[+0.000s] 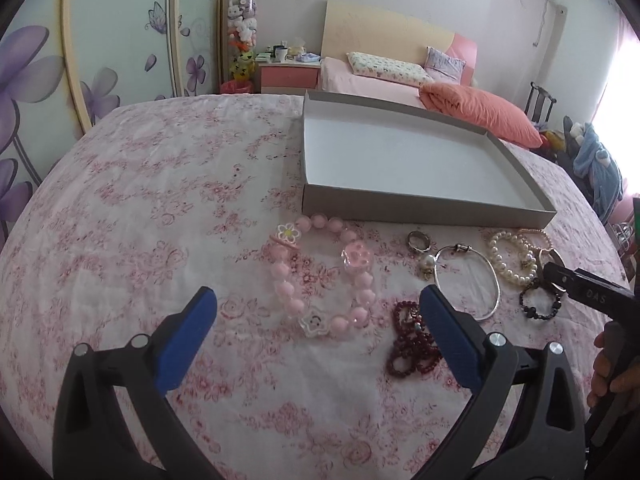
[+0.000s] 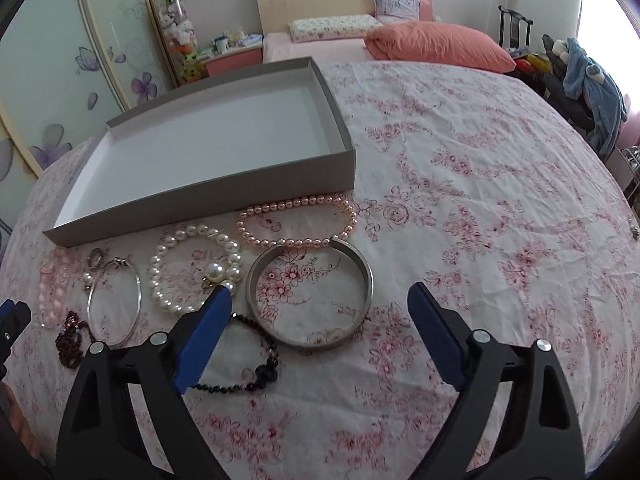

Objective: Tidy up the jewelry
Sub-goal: 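Grasp the pink bead bracelet with the left gripper while the right grasps the silver bangle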

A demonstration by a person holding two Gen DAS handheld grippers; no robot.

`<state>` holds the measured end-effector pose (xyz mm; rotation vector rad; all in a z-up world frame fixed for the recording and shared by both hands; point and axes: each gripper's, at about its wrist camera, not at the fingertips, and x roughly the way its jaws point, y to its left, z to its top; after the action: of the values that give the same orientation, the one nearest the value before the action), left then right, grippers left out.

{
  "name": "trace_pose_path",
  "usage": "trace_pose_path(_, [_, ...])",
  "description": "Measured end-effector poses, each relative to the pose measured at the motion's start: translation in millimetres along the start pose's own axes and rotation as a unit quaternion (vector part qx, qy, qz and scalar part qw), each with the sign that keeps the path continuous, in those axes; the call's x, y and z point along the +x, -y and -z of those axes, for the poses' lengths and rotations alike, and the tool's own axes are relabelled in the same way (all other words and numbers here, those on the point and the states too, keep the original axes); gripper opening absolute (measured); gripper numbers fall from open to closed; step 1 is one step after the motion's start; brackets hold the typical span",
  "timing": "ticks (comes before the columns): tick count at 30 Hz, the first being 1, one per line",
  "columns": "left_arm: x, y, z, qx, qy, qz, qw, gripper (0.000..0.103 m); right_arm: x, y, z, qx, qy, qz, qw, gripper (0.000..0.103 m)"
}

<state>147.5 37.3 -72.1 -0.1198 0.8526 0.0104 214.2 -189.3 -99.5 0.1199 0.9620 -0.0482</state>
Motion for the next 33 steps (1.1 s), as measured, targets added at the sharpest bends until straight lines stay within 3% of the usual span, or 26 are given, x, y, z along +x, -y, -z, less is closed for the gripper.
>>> trace_pose_path(5, [6.3,-0.5,-4.8,-0.001,-0.003,-0.003,1.0,0.099,2.3,-4.8,2.4,-0.012,-0.002,0.012,1.0,0.087])
trace_pose_path(10, [9.4,-4.6,-10.2,-0.005,-0.001,-0.007,1.0,0.099,-1.6,-8.0,3.0,-0.026,0.01,0.018,0.999,0.069])
trace_pose_path(16, [13.9,-14.6,-17.7,-0.01,0.002,-0.018,0.9998,0.098,5.3,3.7,-2.5,-0.015,0.017,0.019,1.0,0.068])
trace_pose_path(25, [38.9,-24.9,-22.8,-0.015,-0.036,-0.022,0.999,0.06,5.4,5.8,-1.4,-0.019,0.025,0.015,0.999,0.068])
trace_pose_path(28, [42.8,-25.4,-23.9,-0.008,-0.038,-0.028,0.9989,0.053,2.6,7.8,2.1,-0.021,0.023,0.012,0.999,0.068])
trace_pose_path(33, [44.4,-20.9,-22.8,0.004,-0.037,-0.037,0.9986,0.052,0.7,10.6,5.0,-0.019,0.02,0.01,1.0,0.071])
